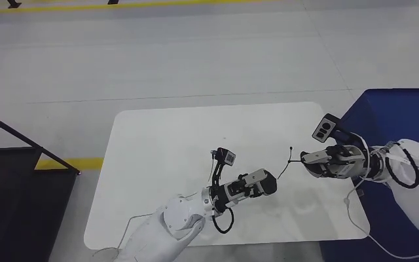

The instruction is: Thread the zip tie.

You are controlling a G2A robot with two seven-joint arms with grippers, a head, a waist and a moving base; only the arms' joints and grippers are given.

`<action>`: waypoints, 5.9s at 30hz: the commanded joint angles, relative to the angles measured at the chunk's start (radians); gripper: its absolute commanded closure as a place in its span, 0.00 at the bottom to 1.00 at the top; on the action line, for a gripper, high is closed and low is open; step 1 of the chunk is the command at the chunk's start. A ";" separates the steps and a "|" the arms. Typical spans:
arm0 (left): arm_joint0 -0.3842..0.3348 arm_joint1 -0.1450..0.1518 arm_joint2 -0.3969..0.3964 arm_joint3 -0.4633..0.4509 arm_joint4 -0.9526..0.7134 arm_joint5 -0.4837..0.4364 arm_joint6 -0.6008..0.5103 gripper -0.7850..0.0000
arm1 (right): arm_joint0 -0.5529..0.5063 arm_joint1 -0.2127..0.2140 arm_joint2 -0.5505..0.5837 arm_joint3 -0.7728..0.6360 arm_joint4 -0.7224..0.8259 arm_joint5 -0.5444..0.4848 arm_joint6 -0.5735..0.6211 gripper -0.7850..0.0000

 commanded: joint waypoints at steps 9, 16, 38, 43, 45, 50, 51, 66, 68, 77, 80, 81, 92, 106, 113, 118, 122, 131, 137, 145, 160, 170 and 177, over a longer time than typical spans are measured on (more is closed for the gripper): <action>0.004 -0.026 0.009 0.018 -0.127 -0.004 -0.020 0.30 | -0.003 -0.017 0.014 0.004 -0.021 0.015 0.002 1.00; -0.005 -0.042 0.012 0.032 -0.139 -0.008 -0.036 0.52 | 0.006 -0.030 0.012 0.008 -0.034 0.029 0.002 1.00; 0.012 -0.067 -0.026 0.036 -0.153 -0.002 -0.093 1.00 | 0.051 -0.069 0.000 0.029 -0.091 0.078 0.010 1.00; 0.021 -0.069 -0.034 0.041 -0.129 0.019 -0.097 1.00 | 0.062 -0.076 0.014 0.047 -0.075 0.085 0.001 1.00; 0.023 -0.069 -0.037 0.046 -0.104 0.037 -0.096 1.00 | 0.065 -0.078 0.023 0.052 -0.069 0.089 0.001 1.00; 0.024 -0.068 -0.034 0.060 -0.045 0.093 -0.098 1.00 | 0.060 -0.083 0.041 0.054 -0.069 0.094 0.001 1.00; 0.025 -0.069 -0.035 0.060 -0.044 0.097 -0.099 1.00 | 0.058 -0.084 0.043 0.053 -0.070 0.095 0.002 1.00; 0.060 -0.072 -0.064 0.046 -0.026 0.095 -0.101 0.00 | 0.014 -0.090 0.115 0.002 -0.092 0.114 0.008 1.00; 0.071 -0.069 -0.088 0.064 -0.041 0.103 -0.096 0.00 | 0.005 -0.090 0.136 -0.005 -0.085 0.111 0.020 1.00; 0.175 -0.030 -0.267 -0.013 -0.095 0.116 -0.134 0.00 | -0.036 -0.091 0.192 -0.028 -0.055 0.140 0.060 1.00; 0.212 -0.017 -0.309 -0.066 -0.067 0.151 -0.136 0.00 | -0.036 -0.091 0.192 -0.028 -0.055 0.140 0.060 1.00; 0.212 -0.017 -0.309 -0.066 -0.067 0.151 -0.136 0.00 | -0.036 -0.091 0.192 -0.028 -0.055 0.140 0.060 1.00; 0.225 -0.042 -0.284 -0.002 -0.370 0.195 -0.012 0.00 | 0.003 -0.115 0.166 -0.231 0.070 0.118 -0.019 1.00; 0.207 -0.067 -0.225 0.060 -0.479 0.188 0.010 0.00 | 0.068 -0.141 0.122 -0.354 0.153 0.208 -0.097 1.00; 0.207 -0.067 -0.225 0.060 -0.479 0.188 0.010 0.00 | 0.061 -0.151 0.116 -0.328 0.132 0.210 -0.083 1.00; 0.207 -0.067 -0.225 0.060 -0.479 0.188 0.010 0.00 | 0.058 -0.153 0.115 -0.322 0.103 0.205 -0.076 1.00; 0.207 -0.067 -0.231 0.056 -0.480 0.182 0.022 0.00 | 0.051 -0.154 0.121 -0.317 0.056 0.190 -0.125 1.00; 0.250 -0.047 -0.470 -0.104 -0.366 0.008 0.185 0.00 | 0.102 -0.151 0.058 -0.103 -0.223 0.338 -0.228 1.00; 0.291 -0.044 -0.491 -0.164 -0.343 -0.007 0.198 0.00 | 0.341 -0.221 -0.298 0.014 -0.402 0.405 -0.257 1.00; 0.291 -0.044 -0.491 -0.164 -0.343 -0.007 0.198 0.00 | 0.652 -0.369 -0.625 0.312 -0.518 0.338 -0.274 1.00; 0.291 -0.044 -0.491 -0.164 -0.343 -0.007 0.198 0.00 | 0.854 -0.556 -0.850 0.718 -0.520 0.298 -0.057 0.00; 0.291 -0.044 -0.491 -0.164 -0.343 -0.007 0.198 0.00 | 0.913 -0.561 -0.707 0.879 -0.391 -0.038 0.133 0.00; 0.291 -0.044 -0.491 -0.164 -0.343 -0.007 0.198 0.00 | 0.838 -0.510 -0.562 0.926 -0.342 -0.258 0.155 0.00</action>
